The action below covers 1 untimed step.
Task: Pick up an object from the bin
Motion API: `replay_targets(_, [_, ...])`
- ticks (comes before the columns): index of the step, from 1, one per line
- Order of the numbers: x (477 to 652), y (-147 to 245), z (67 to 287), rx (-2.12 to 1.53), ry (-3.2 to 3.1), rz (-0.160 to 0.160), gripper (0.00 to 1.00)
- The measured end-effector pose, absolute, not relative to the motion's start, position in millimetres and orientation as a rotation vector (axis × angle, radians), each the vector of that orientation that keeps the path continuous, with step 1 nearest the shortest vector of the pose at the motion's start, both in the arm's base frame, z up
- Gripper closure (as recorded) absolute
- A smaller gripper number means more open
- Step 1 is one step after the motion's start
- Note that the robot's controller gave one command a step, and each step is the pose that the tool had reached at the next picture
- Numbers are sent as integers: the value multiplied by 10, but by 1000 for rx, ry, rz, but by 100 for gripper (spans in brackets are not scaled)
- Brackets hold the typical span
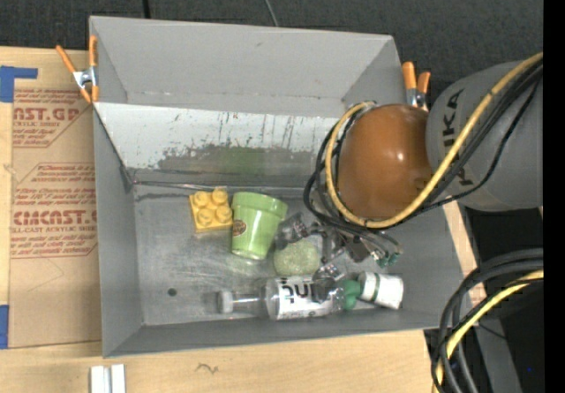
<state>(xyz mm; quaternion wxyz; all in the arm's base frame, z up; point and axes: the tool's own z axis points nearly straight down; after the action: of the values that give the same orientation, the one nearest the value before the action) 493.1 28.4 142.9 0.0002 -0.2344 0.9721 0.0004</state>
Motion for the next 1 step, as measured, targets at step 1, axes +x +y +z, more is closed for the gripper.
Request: replay_targets(1, [4853,370,733,-973,2980,-1,0])
